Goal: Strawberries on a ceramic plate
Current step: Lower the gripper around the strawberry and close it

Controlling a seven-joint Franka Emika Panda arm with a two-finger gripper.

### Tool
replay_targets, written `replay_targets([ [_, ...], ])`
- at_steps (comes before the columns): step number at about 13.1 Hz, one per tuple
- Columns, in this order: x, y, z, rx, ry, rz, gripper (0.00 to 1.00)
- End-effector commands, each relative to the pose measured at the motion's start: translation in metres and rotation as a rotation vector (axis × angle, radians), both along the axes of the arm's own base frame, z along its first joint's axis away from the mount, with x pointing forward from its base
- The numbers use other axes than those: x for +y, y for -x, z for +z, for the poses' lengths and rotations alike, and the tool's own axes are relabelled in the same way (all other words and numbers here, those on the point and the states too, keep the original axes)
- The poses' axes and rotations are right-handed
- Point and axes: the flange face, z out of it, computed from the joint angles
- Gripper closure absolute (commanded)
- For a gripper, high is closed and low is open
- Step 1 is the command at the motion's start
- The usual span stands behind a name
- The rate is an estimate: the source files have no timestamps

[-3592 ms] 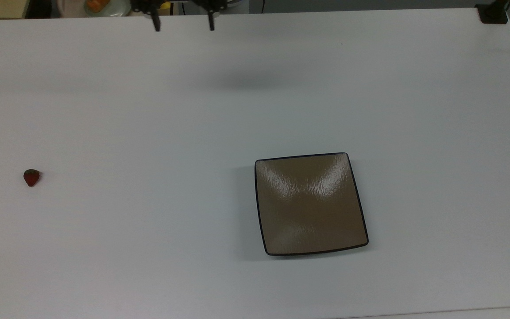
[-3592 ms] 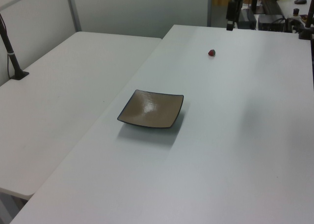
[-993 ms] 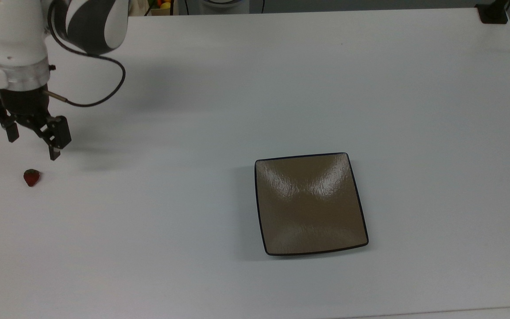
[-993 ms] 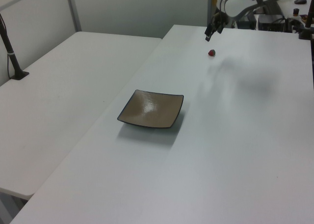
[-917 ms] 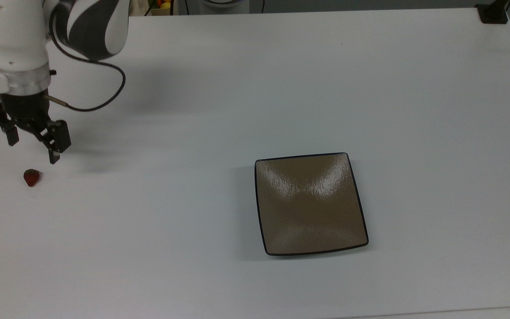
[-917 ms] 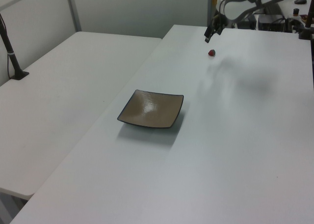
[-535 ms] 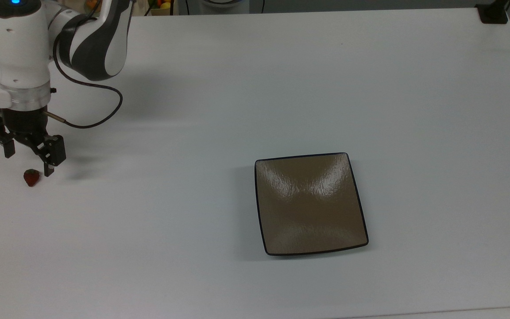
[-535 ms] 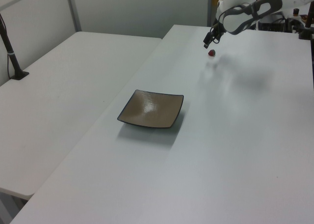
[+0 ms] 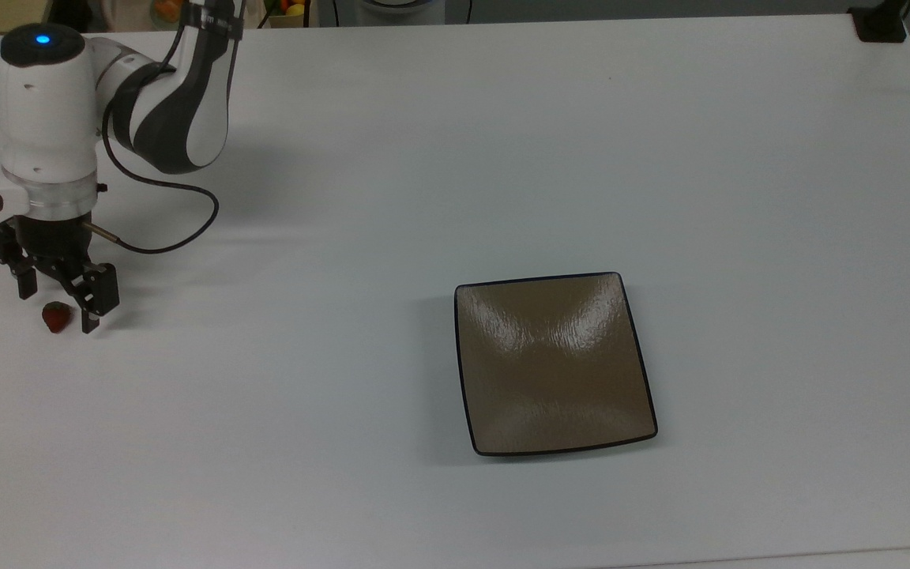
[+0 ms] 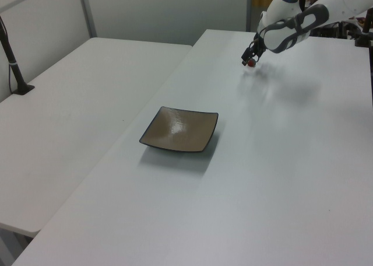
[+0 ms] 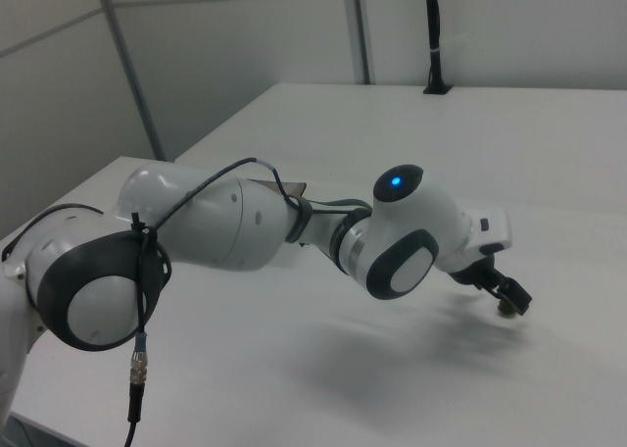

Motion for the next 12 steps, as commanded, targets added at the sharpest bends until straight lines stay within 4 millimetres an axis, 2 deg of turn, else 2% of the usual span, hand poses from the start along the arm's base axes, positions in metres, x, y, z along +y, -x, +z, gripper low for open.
replay_targets([
  [1,0.0,0.0,-0.013,-0.029,0.009,0.001,0.15],
  [3,0.0,0.0,-0.013,-0.03,0.009,0.001,0.5],
  [4,0.0,0.0,-0.013,-0.03,0.009,0.001,0.61],
  [6,0.0,-0.001,-0.011,-0.034,0.007,-0.003,0.77],
  [7,0.0,-0.001,-0.01,-0.037,0.005,-0.006,0.82],
  [9,0.003,-0.002,-0.006,-0.042,0.004,-0.003,0.84],
  [12,0.007,-0.003,0.02,-0.079,-0.014,-0.016,0.84],
])
